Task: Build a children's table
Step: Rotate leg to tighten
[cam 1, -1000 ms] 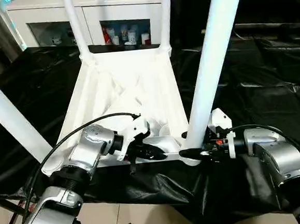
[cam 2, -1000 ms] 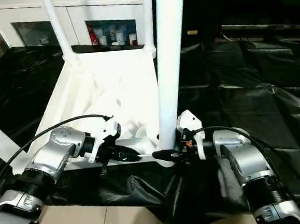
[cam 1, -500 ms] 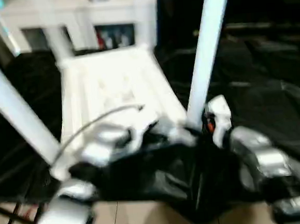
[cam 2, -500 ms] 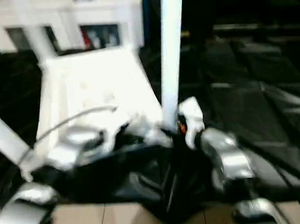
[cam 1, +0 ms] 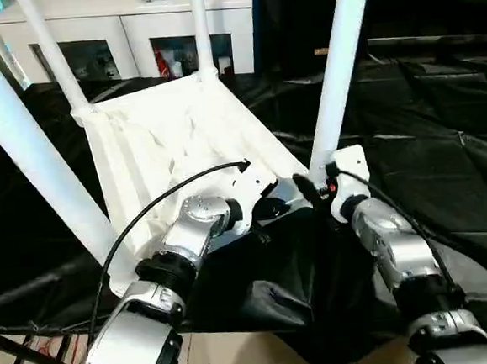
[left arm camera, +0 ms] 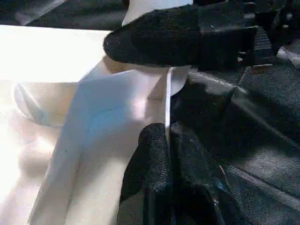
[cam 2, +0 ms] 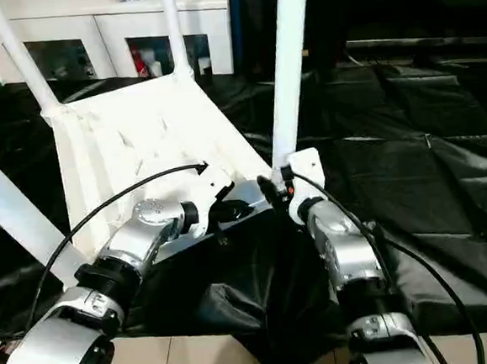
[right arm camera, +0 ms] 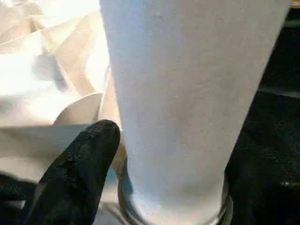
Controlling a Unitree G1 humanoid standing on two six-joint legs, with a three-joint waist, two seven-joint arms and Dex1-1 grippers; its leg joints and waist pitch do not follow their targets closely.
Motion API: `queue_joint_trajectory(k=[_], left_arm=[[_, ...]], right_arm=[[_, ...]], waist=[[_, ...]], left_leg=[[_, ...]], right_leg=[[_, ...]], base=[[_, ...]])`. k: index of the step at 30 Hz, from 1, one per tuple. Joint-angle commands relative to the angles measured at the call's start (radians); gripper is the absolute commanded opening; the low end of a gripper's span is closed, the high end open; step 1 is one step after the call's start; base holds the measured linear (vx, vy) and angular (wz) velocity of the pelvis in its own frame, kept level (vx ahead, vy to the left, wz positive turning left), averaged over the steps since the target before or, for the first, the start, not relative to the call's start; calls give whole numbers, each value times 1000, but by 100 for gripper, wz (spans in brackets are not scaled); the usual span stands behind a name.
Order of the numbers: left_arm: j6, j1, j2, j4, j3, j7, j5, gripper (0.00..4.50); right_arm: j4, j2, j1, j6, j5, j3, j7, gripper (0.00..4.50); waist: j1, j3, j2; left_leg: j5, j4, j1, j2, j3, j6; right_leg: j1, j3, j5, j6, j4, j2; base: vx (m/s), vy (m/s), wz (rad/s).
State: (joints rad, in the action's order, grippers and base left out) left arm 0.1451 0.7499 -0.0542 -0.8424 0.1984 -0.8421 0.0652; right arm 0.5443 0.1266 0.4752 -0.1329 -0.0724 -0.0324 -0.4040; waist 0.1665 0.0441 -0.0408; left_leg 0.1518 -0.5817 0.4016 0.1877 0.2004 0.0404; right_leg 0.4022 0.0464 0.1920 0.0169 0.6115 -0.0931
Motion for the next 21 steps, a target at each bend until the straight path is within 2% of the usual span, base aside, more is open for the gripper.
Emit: queue_joint_trajectory(k=[1, 2, 3, 6, 7, 8, 9, 10, 11, 14, 17, 21], left_arm=[[-65, 18, 41, 72, -2, -58, -74, 0], [-58, -6, 0, 116, 12, -176, -99, 0], [-58, -6, 0, 116, 12, -176, -99, 0], [-52, -15, -15, 131, 18, -217, -106, 0], [-46, -24, -32, 146, 24, -255, -112, 0], [-41, -36, -57, 162, 34, -307, -115, 0], [-39, -38, -61, 165, 35, -315, -116, 0], [-29, -49, -81, 181, 39, -361, -123, 0], [-25, -55, -91, 190, 42, -383, -126, 0], [-14, -69, -113, 215, 50, -430, -136, 0], [7, -90, -140, 253, 59, -482, -150, 0], [12, -109, -161, 274, 61, -509, -151, 0]], right_arm=[[-17, -30, -19, -15, -27, 113, -129, 356], [-71, 43, -41, -20, -66, 131, -295, 356], [-71, 43, -41, -20, -66, 131, -295, 356], [-89, 69, -49, -22, -75, 137, -353, 356], [-114, 108, -62, -37, -88, 150, -428, 356], [-151, 170, -83, -62, -104, 171, -539, 356], [-156, 181, -86, -65, -106, 175, -557, 356], [-184, 236, -102, -82, -114, 193, -646, 356], [-194, 257, -107, -87, -116, 200, -678, 356], [-209, 291, -110, -93, -120, 209, -726, 356], [-223, 316, -109, -91, -114, 217, -758, 356], [-227, 328, -105, -87, -106, 225, -776, 342]], waist=[[1, -67, 24], [3, -67, 23], [9, -67, 25], [9, -68, 25], [8, -66, 23], [12, -67, 22], [20, -65, 20], [24, -65, 19], [31, -66, 22], [34, -65, 17], [31, -64, 19], [30, -65, 20]], left_leg=[[227, 66, -26, 40, -25, -46], [228, 66, -25, 41, -26, -52], [215, 63, -23, 43, -25, -64], [202, 60, -23, 43, -23, -74], [207, 61, -23, 44, -23, -73], [214, 61, -26, 46, -24, -72], [225, 61, -26, 50, -23, -75], [227, 62, -27, 51, -24, -74], [225, 60, -27, 51, -24, -75], [239, 61, -28, 52, -25, -65], [269, 65, -28, 52, -26, -47], [258, 65, -28, 52, -26, -44]], right_leg=[[-41, -31, 150, -195, -73, -63], [-43, -31, 148, -196, -73, -65], [-46, -30, 127, -198, -69, -63], [-42, -29, 113, -214, -66, -62], [-38, -30, 127, -220, -68, -62], [-40, -28, 136, -222, -68, -63], [-40, -31, 145, -218, -69, -60], [-39, -31, 148, -216, -69, -61], [-40, -31, 141, -219, -66, -62], [-35, -31, 160, -229, -67, -64], [-35, -32, 195, -230, -69, -66], [-35, -32, 189, -227, -68, -64]], base=[[0, 0, 0], [0, 0, 0], [0, 0, 0], [0, 0, 0], [0, 0, 0], [0, 0, 0], [0, 0, 0], [0, 0, 0], [0, 0, 0], [0, 0, 0], [0, 0, 0], [0, 0, 0]])
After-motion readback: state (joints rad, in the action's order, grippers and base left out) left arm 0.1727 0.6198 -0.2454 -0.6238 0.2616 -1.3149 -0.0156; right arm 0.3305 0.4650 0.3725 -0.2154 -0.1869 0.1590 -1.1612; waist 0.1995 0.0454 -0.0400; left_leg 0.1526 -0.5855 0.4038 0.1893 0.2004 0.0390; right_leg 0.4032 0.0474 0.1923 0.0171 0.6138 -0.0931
